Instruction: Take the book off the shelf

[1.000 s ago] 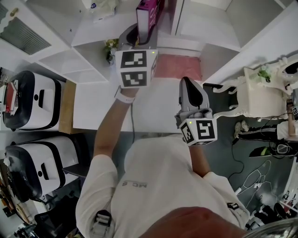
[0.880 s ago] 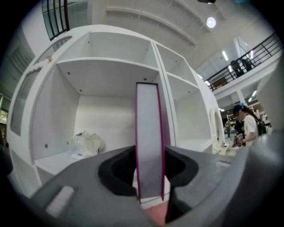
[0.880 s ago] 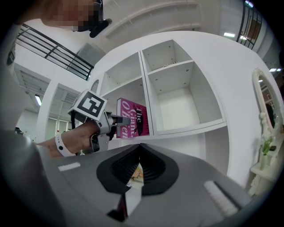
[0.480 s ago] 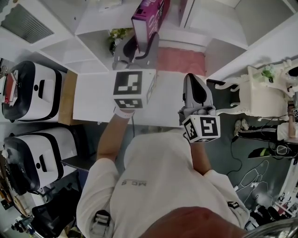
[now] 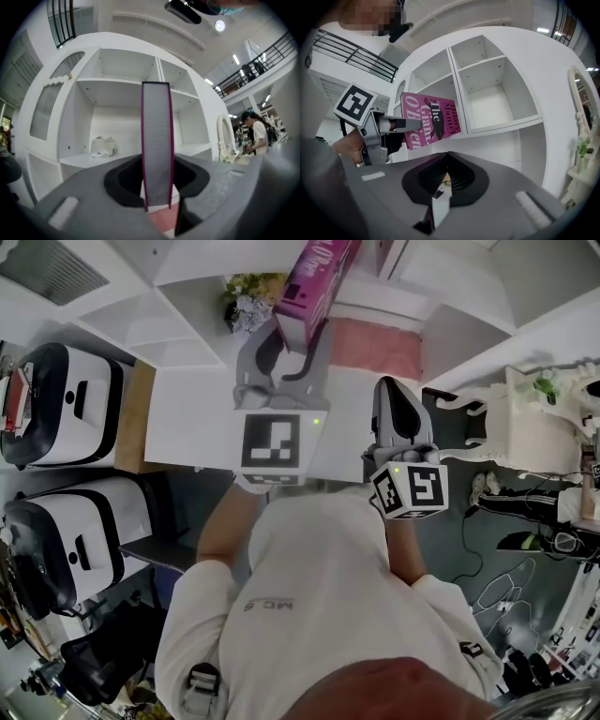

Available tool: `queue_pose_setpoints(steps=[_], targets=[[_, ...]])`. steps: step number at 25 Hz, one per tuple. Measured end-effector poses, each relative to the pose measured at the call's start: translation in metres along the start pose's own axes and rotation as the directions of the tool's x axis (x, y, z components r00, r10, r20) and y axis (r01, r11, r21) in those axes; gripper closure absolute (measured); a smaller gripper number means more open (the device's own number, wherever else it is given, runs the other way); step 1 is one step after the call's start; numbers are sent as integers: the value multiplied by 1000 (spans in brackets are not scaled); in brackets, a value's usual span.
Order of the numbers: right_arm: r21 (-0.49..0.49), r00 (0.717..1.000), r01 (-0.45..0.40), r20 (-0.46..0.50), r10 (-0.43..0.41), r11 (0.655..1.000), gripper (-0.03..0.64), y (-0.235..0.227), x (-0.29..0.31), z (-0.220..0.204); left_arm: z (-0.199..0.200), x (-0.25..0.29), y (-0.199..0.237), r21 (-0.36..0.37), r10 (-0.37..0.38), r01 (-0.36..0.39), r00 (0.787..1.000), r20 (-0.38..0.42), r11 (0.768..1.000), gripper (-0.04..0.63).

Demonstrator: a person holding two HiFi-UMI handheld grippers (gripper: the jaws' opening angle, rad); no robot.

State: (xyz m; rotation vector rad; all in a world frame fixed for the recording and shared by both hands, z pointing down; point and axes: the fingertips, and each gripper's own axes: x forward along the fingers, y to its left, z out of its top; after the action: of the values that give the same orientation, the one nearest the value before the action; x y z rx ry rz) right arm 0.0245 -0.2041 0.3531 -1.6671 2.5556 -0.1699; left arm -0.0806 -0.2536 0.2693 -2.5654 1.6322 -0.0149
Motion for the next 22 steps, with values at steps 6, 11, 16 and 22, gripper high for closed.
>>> queue_pose_setpoints(steps=[6, 11, 16, 22], targets=[[8, 1000, -1, -18, 1, 1000, 618, -1, -2, -4, -24, -11, -4, 2, 29, -29, 999, -27, 1000, 449], [15, 1000, -4, -29, 5, 1000, 618, 8, -11, -23, -62, -33, -9, 13, 34, -33, 997, -75, 999, 449], [25, 999, 9, -54, -7, 1000, 620, 1, -5, -22, -75, -33, -10, 7, 35, -34, 994, -101, 999, 449], [20, 998, 0, -64, 1, 1000, 620, 3, -6, -27, -84, -55, -21, -11, 45, -45, 998, -53, 999, 451]])
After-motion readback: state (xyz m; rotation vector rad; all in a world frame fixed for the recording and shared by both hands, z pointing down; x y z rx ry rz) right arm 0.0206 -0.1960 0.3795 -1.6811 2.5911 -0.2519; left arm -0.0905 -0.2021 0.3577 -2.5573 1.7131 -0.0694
